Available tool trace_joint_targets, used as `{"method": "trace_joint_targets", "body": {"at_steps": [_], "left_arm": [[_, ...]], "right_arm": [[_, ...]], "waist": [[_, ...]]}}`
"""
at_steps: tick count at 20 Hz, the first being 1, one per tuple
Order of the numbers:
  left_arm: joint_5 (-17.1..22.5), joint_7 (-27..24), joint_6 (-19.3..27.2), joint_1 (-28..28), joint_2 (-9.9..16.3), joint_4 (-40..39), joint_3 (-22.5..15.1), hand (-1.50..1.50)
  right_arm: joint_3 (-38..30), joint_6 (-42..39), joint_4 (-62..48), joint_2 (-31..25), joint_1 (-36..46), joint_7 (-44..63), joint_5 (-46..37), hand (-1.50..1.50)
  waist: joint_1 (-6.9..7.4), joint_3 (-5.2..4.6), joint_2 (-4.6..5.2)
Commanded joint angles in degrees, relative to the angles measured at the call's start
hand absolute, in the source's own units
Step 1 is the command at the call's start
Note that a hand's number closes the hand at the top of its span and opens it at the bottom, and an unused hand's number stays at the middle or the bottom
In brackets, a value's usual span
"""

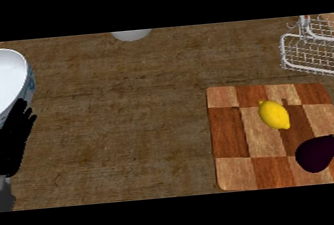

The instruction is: Pick the lemon from the cutting board and place it in the tiered basket

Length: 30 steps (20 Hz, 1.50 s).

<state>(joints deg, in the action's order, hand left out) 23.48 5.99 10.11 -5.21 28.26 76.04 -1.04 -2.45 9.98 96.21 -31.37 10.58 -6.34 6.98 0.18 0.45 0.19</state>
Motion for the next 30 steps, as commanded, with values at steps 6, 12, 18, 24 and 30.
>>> {"method": "trace_joint_targets", "body": {"at_steps": [6,12,18,24,30], "left_arm": [[-14.28,-6.96,4.40,-4.86,4.37,4.63,-4.73,0.00],[-17.01,-5.40,6.01,-3.70,0.99,4.46,-7.96,0.00],[-19.09,-4.37,6.19,-2.29,-1.15,5.72,-8.35,0.00],[-19.42,-2.42,5.71,-5.04,-0.90,5.98,-8.34,0.00],[-20.65,-2.06,4.19,-7.09,-1.52,4.25,-7.78,0.00]], "right_arm": [[0.34,-17.83,-7.93,4.38,0.46,7.23,21.86,1.50],[-6.28,2.17,-14.15,1.16,-8.66,12.12,6.24,-1.50],[-8.88,-11.63,-3.87,-12.97,-7.50,24.45,9.97,-1.50],[-2.30,-26.40,-2.02,-24.88,-3.76,33.54,9.51,-1.50],[2.84,-31.82,-3.34,-25.72,7.19,45.68,10.34,-1.50]], "waist": [[0.06,-0.15,0.11],[-0.95,-0.44,-0.19],[-0.73,-0.54,-0.40],[0.46,-0.58,-0.16],[0.67,-0.50,-0.04]]}}
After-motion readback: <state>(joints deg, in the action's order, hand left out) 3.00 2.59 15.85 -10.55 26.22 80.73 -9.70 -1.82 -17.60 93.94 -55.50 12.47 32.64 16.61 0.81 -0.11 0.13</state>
